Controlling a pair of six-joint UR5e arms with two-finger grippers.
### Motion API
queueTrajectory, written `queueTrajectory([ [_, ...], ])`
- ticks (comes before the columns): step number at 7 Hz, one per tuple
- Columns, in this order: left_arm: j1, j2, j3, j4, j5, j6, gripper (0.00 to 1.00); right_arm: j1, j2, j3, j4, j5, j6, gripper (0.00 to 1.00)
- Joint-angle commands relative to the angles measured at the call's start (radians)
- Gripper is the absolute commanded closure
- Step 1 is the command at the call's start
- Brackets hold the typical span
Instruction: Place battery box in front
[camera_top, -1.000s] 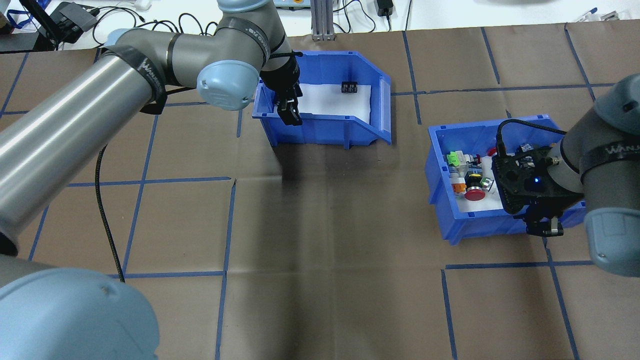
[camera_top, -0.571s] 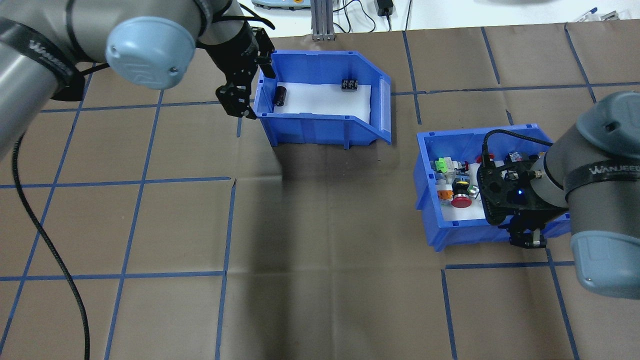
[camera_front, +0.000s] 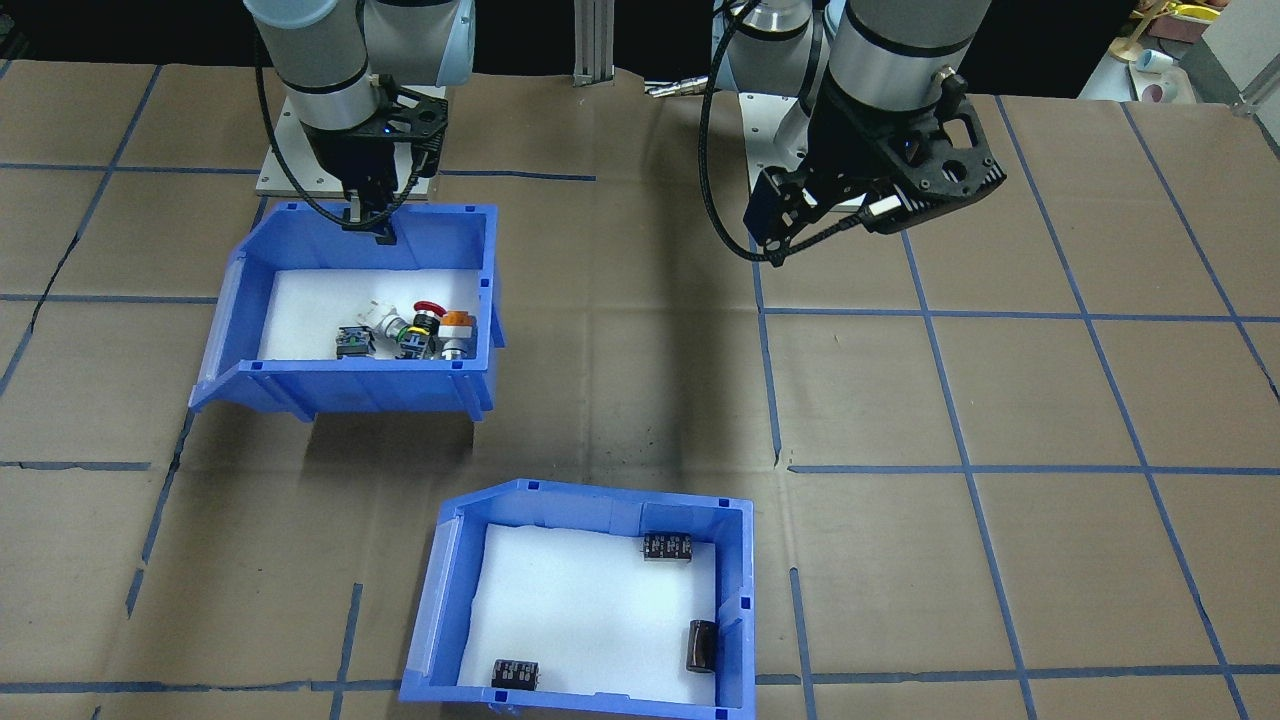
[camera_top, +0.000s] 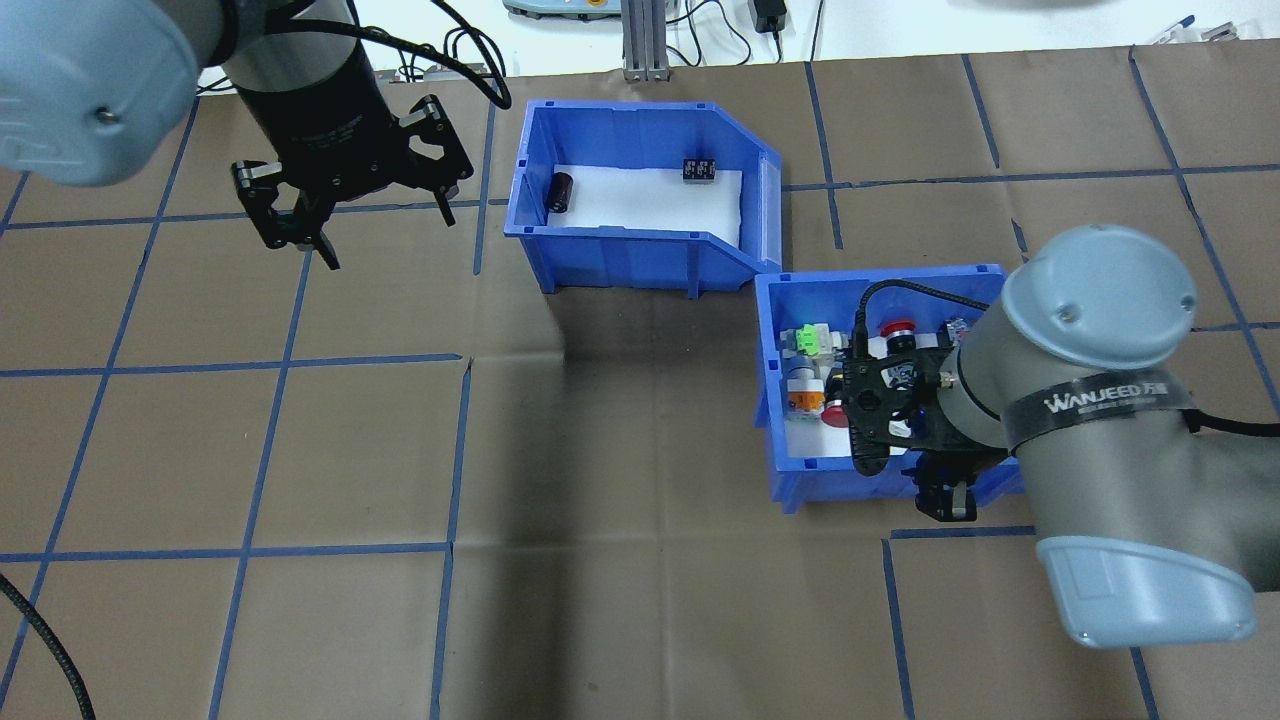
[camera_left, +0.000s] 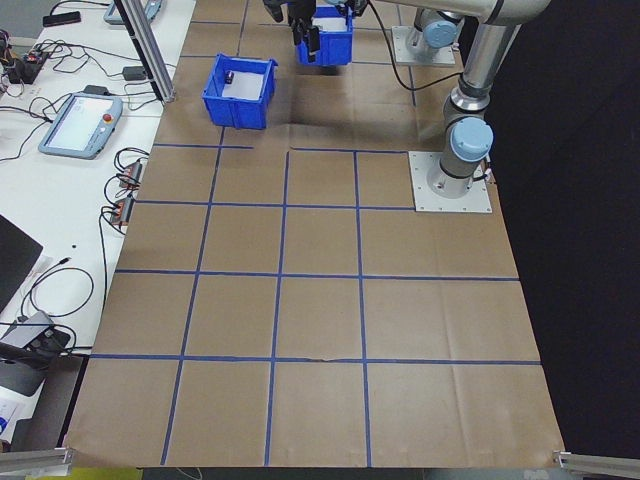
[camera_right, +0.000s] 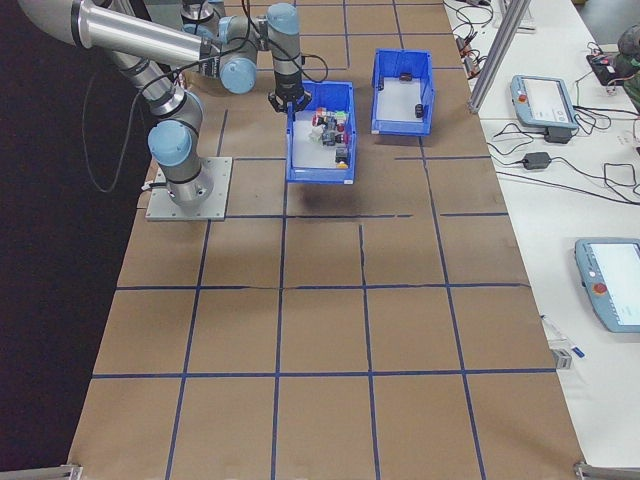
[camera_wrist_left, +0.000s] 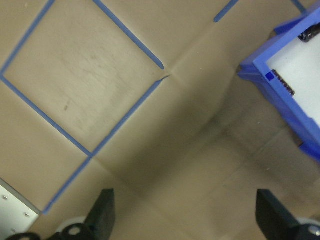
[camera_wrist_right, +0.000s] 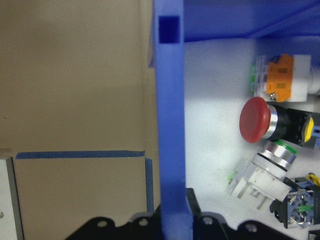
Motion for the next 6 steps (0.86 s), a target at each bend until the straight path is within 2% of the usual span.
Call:
queueTrajectory([
  [1, 0.001, 0.071, -0.059, 0.005, -0.002, 0.346, 0.01, 0.206, 0.079, -0.003, -0.106, -0.012, 0.206, 0.99],
  [3, 0.007, 0.121, -0.141, 0.069, -0.004, 0.358, 0.01, 0.37, 0.168, -0.007, -0.221, -0.013, 0.369, 0.98],
  [4, 0.011, 0.137, -0.165, 0.136, -0.062, 0.361, 0.01, 0.417, 0.193, -0.022, -0.237, -0.012, 0.417, 0.98],
  [5, 0.019, 0.141, -0.185, 0.179, -0.074, 0.366, 0.01, 0.454, 0.237, -0.05, -0.239, -0.013, 0.464, 0.98],
  [6, 0.019, 0.151, -0.178, 0.18, -0.065, 0.369, 0.01, 0.49, 0.293, -0.087, -0.245, -0.021, 0.498, 0.98],
])
